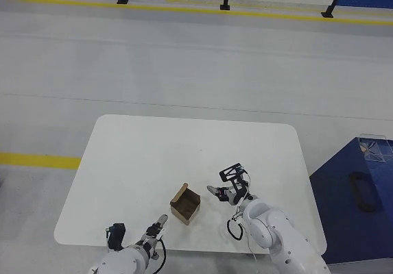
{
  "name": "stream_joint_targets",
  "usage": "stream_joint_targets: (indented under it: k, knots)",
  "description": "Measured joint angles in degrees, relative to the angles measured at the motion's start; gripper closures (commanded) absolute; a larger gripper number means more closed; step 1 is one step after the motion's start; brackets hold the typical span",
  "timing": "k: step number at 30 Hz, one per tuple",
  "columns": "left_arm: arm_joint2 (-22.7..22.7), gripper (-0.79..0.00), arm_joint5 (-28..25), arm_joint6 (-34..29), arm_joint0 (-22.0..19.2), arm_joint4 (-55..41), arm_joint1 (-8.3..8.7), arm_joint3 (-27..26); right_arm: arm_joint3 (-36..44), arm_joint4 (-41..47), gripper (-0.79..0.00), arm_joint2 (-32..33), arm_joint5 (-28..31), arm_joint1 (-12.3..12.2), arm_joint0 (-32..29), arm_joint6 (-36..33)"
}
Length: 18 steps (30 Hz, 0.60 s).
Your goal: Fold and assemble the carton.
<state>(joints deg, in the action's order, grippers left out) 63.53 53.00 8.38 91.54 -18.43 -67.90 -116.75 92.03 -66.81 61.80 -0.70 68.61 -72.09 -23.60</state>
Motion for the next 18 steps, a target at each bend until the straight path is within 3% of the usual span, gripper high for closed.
stream_joint_targets:
  k: [9, 18]
  knots:
    - [-5.2, -0.785, 0.2, 3.6, -6.1, 0.2, -2.02, 7.5, -2.7, -0.5, -0.785, -2.3, 2.7, 0.9, 1.6, 4.7]
    - [-6.4, -0.785, -1.5, 4.8, -7.5, 0.0, -3.16, 8.4, -5.4, -1.9, -0.785, -4.3, 5.3, 1.7, 3.8, 5.8]
